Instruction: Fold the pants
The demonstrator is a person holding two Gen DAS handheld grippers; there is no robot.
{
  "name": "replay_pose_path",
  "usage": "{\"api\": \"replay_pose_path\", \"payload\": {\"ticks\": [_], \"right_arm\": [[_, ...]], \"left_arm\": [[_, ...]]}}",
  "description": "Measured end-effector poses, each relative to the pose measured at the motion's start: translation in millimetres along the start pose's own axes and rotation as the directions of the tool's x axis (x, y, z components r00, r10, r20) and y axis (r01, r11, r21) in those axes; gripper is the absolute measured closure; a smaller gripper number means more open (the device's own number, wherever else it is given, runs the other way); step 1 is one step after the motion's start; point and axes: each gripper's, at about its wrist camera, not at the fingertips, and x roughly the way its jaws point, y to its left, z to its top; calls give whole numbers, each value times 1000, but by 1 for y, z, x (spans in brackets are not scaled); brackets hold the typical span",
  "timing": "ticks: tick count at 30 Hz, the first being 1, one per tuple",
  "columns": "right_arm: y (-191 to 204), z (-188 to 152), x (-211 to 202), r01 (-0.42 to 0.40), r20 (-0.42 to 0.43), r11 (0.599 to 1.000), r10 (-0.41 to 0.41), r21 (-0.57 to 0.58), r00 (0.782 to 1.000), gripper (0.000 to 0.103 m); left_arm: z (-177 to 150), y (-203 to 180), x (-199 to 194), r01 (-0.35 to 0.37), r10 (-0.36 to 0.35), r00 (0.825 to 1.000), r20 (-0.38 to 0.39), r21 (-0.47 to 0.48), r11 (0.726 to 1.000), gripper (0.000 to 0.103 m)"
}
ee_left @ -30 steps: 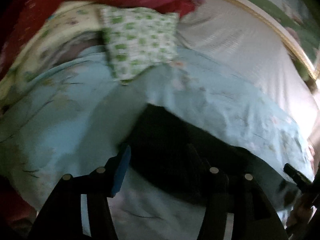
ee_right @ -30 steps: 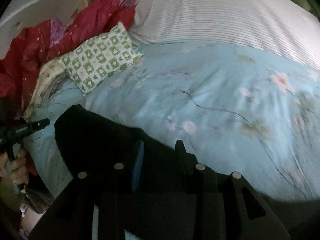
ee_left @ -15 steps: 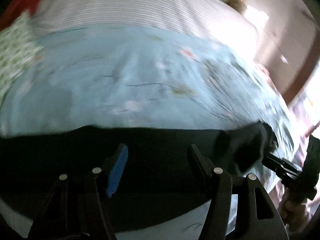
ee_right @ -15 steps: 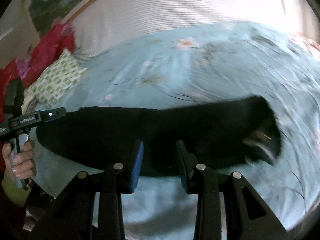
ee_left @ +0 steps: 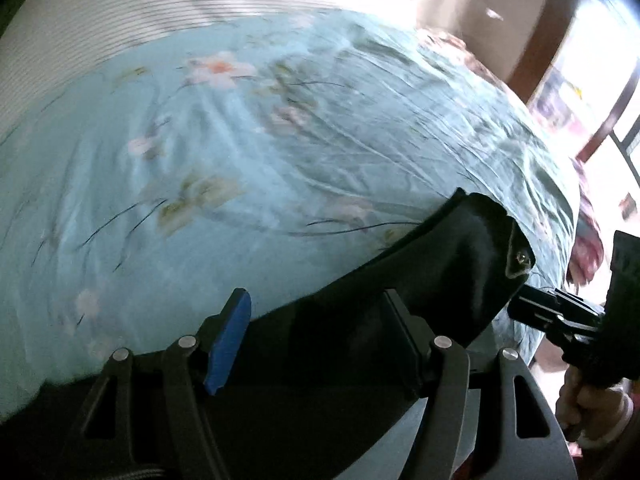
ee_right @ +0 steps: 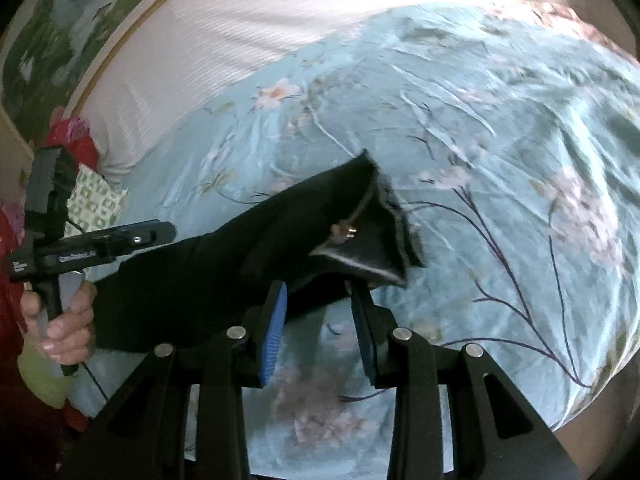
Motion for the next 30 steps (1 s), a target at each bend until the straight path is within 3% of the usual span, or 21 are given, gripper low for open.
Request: {"api": "replay_pose_path", "payload": {"ticks": [4,9,15,17,18,21,24,30], "right_arm": [[-9,-2,-1,-6,2,999,6,39,1000,54],[-20,-1,2,-19,7,995,19,97,1000,54],[-30,1,12,-111,31,980,107,166,994,54],[-36,2,14,-109,47,978,102,178,994,76],[-39,1,13,-112,56,976,103,189,993,92],[-52,0,9,-152,85,958,135,242,987,93],[-49,-2,9,-147,69,966,135,213,988,93],[-59,-5,9,-201,48,938,195,281,980,86]], "left_arm": [[15,-19,17,10,-8,999,-31,67,998,36],[24,-37,33,65,-55,996,-76,137,988,35],[31,-50,52,84,-62,990,-125,177,981,35],[34,-54,57,92,-67,988,-137,186,978,35],[37,-57,60,98,-70,987,-144,192,977,35],[45,-71,70,107,-74,984,-160,213,971,35],[51,-88,83,114,-68,980,-185,252,961,35],[61,-104,101,143,-83,973,-218,275,951,39]]}}
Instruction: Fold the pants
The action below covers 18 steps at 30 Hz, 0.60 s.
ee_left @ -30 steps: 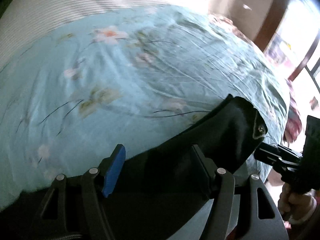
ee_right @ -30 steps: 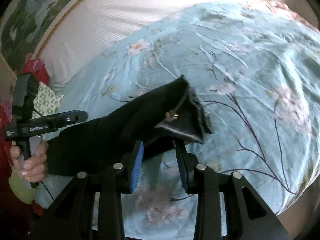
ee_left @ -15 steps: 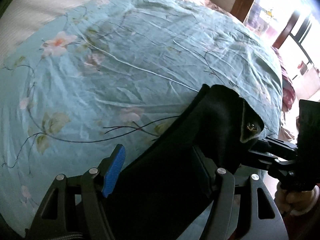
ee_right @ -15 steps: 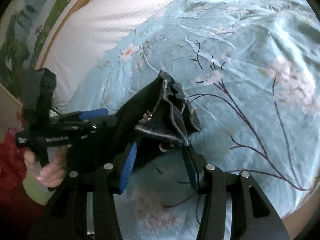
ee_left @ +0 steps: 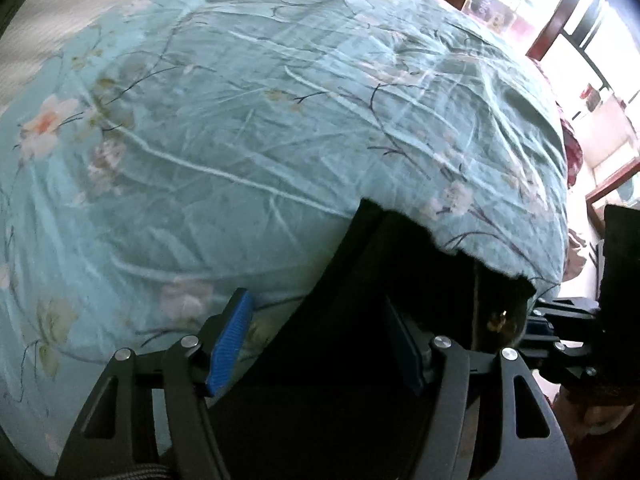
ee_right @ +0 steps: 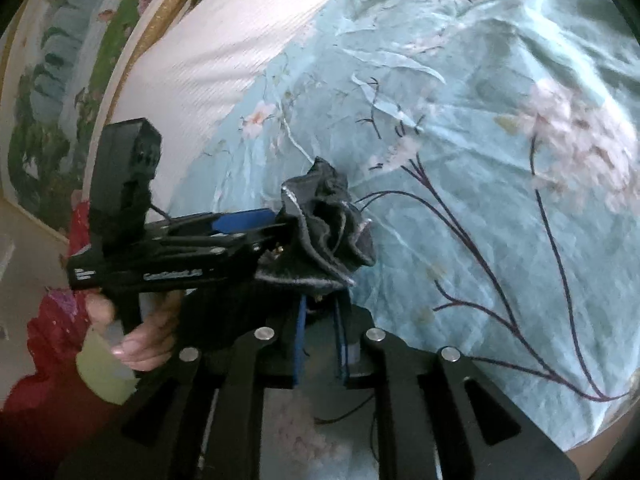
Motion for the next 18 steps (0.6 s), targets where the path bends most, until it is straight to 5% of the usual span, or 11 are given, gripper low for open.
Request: {"api": "replay_pose_path", "payload": {"ticks": [8,15,18], "right_arm": [[0,-5,-13,-89,46,996,88,31,995,54],[0,-2,-1,-40,52,999,39,8,998,61],[-3,1,2,-19,48,1000,19,-3,999,78]], "left_arm": [[2,4,1,50,-50,999,4,-1,999,39],[1,12,2,87,-87,996,8,-9,996,41],[4,2,4,98,-98,995,15,19,995,60]]}}
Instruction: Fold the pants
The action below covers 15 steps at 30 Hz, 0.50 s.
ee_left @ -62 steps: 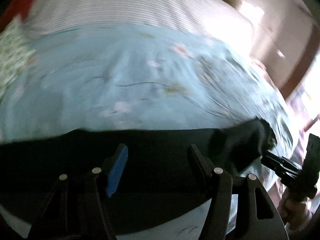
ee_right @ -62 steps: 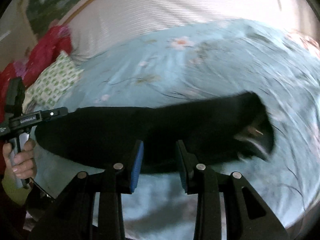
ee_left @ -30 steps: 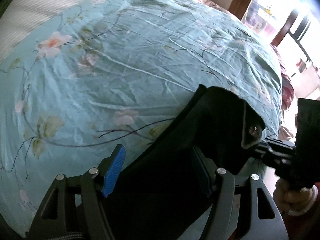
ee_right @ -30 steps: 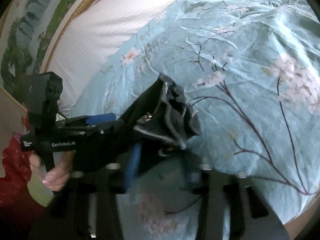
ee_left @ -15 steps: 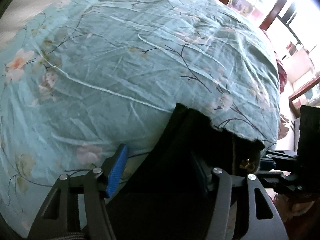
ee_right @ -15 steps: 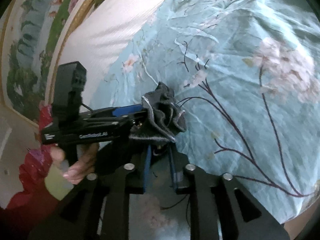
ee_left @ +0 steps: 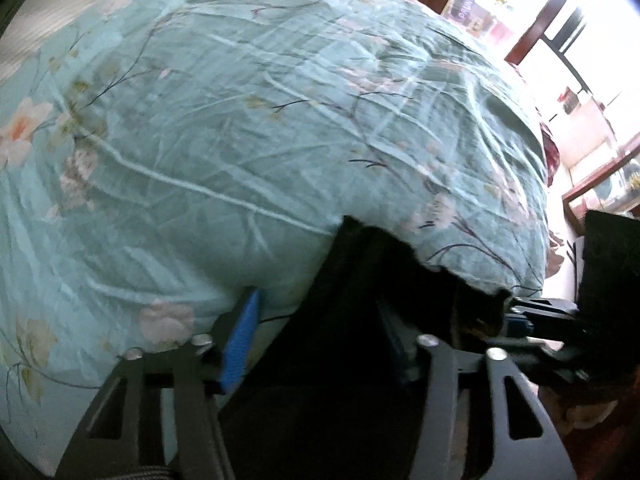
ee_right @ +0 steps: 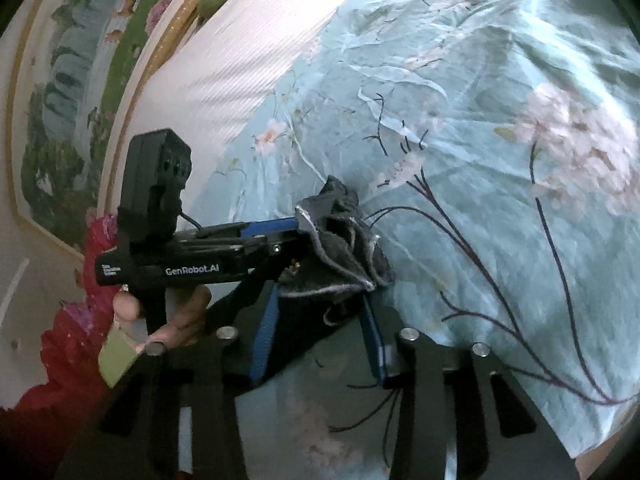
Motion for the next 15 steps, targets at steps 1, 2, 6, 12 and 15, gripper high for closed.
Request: {"api": "replay_pose_path", "payload": {"ticks": [1,2,6,12,15], "right_arm": [[-3,0,-1,-3,-5,1000,3,4,1000,83],[-5,1,-1,-14,-6,1000,14,9,1000,83],[-3,0,0,-21,-17,1000,21,-23,1000,81],[0,1,0,-47,-16,998,46,-53,999,84],[8,4,-4,-136,-18,989,135,-51,991,85]], "left_arm": [[0,-4,0,16,-16,1000,2,14,1000,68],[0,-8,-1,31,-31,999,7,29,999,80],[-2,-12,-4,39,-41,999,35,38,999,90],[-13,4,-32,108,-100,987,127,-58,992,94],[-24,2,-60,109,-95,977,193,-62,992,94]]}}
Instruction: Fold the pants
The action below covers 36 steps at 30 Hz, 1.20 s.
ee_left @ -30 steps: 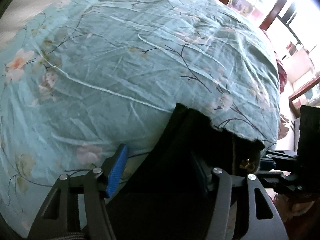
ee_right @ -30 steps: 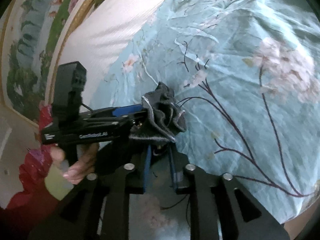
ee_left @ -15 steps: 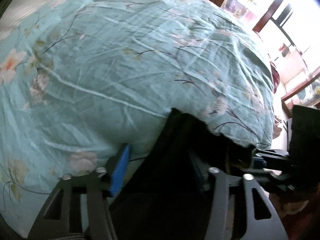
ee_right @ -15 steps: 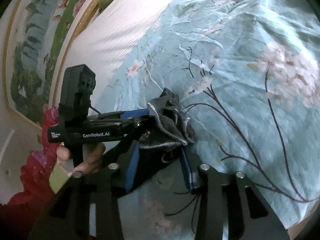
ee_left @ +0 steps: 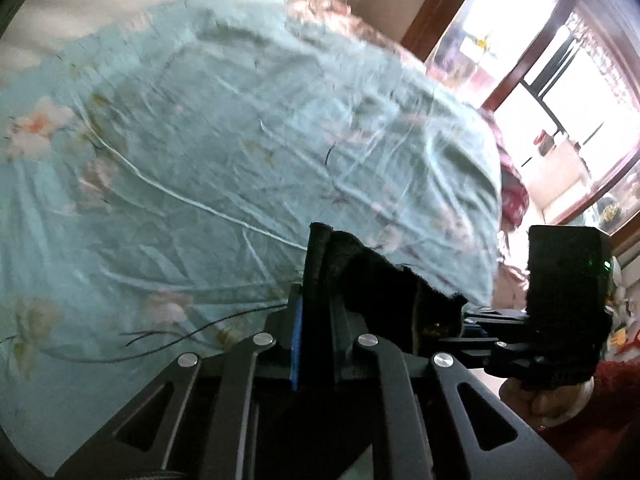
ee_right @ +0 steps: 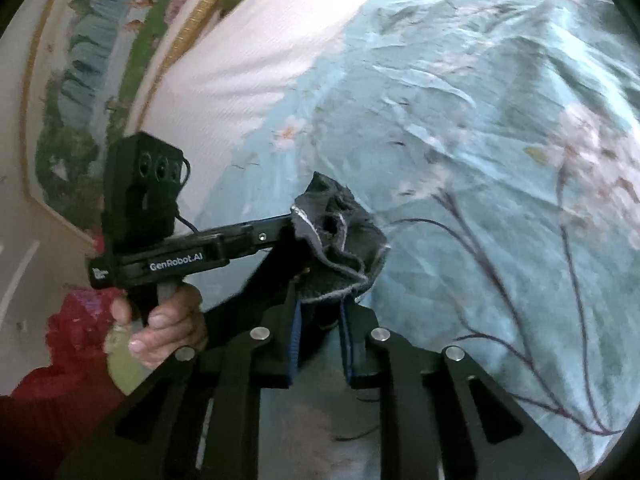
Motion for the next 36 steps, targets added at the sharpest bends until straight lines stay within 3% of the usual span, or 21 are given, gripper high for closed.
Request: {"api": "replay_pose_path", "payload": {"ticks": [4,11,15,20,36], "right_arm": [[23,5,1,-198,-24,980,198,-5,980,85],[74,-6,30,-345,-129,936,335,-67,934,85],[95,-20,54,-385,-202,919,361,-89,910,85],[110,-43,85,-410,-282,908,375,-79,883,85],[122,-87,159,-359,-454,929,281,-93,846,85]], "left_arm": [[-9,4,-41,14,-11,996,85,-39,999,94],[-45,11,-106,-29,49,977,209,-98,995,94],[-74,25,-135,-50,88,965,247,-156,986,94],[-110,49,-155,-24,98,953,287,-250,968,94],[-201,126,-152,-5,168,947,276,-506,862,93]]}}
